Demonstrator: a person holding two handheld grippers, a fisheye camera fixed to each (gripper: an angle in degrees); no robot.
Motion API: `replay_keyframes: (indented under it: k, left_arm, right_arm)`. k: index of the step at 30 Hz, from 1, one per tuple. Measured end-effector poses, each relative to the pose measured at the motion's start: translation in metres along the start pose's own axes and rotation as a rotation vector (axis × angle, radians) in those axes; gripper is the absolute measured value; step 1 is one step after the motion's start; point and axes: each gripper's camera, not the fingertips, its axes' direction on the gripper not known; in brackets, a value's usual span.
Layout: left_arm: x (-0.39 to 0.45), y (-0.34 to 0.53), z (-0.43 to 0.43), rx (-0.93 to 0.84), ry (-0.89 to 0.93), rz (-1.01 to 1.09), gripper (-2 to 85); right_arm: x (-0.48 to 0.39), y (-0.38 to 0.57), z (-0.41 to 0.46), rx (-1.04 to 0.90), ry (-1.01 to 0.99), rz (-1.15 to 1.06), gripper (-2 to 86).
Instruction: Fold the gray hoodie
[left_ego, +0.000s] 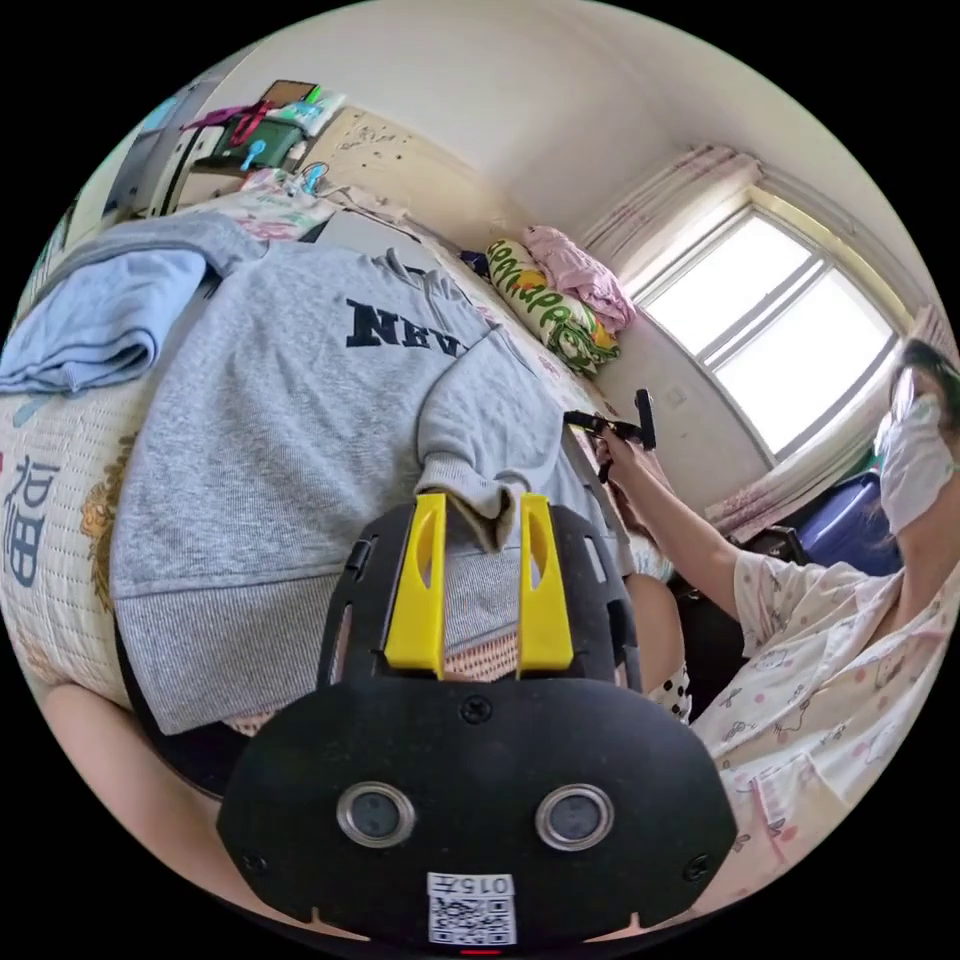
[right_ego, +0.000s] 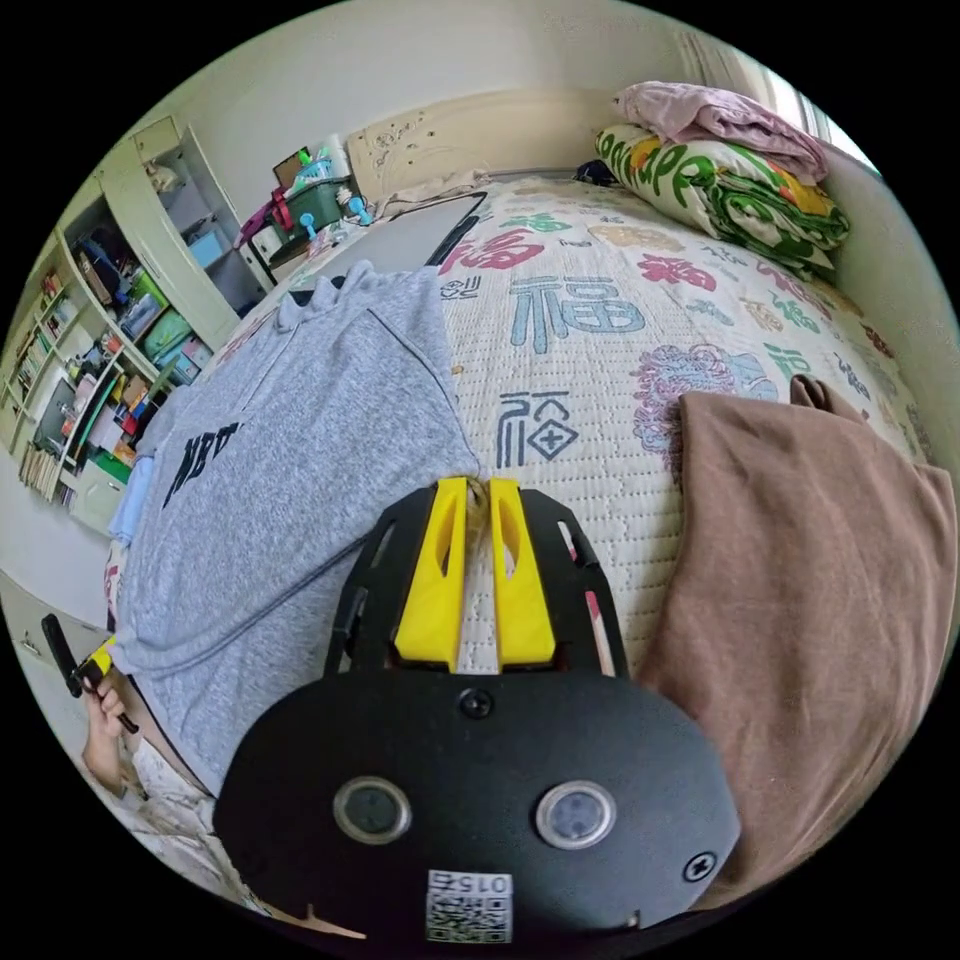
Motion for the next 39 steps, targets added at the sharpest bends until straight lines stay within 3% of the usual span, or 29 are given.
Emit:
replay_keyframes:
  k: [6, 9, 14, 17, 21, 24, 28, 31, 35, 39]
  left_arm:
    - [0.008, 0.011, 0.009, 0.045, 0.116, -0.145, 9.2]
    - [0.028, 0.027, 0.023, -0.038, 0.089, -0.124, 4.4]
    - [0.065, 0.037, 0.025, -0.147, 0.072, -0.041, 4.4]
    - [0.083, 0.034, -0.002, -0.127, 0.021, 0.006, 5.1]
    - [0.107, 0.007, -0.032, -0.062, -0.083, 0.075, 7.1]
    - [0.120, -0.024, -0.012, -0.103, -0.072, 0.077, 9.4]
    - [0.145, -0.053, 0.041, -0.150, 0.057, 0.016, 11.4]
    - [0.169, -0.064, 0.071, -0.215, -0.027, 0.031, 11.6]
    - [0.198, -0.076, 0.069, -0.244, -0.052, 0.096, 6.7]
    - [0.239, -0.095, 0.055, -0.257, -0.080, 0.185, 1.6]
  right_arm:
    - [0.050, 0.003, 0.006, 0.014, -0.133, 0.143, 4.5]
    - [0.079, 0.009, 0.009, 0.020, -0.224, 0.200, 4.4]
    - [0.106, 0.024, 0.007, 0.013, -0.278, 0.239, 4.9]
    - [0.118, 0.056, -0.016, 0.036, -0.218, 0.275, 5.7]
    - [0.071, 0.124, -0.073, 0.170, -0.117, -0.037, 7.0]
    - [0.002, 0.169, -0.100, 0.239, -0.313, -0.395, 9.3]
    - [-0.095, 0.199, -0.087, 0.143, -0.494, -0.769, 13.1]
    - [-0.134, 0.212, -0.055, -0.002, -0.528, -0.909, 13.0]
    - [-0.132, 0.233, -0.021, -0.143, -0.560, -0.918, 8.0]
    - [-0.104, 0.254, -0.029, -0.131, -0.570, -0.926, 2.4]
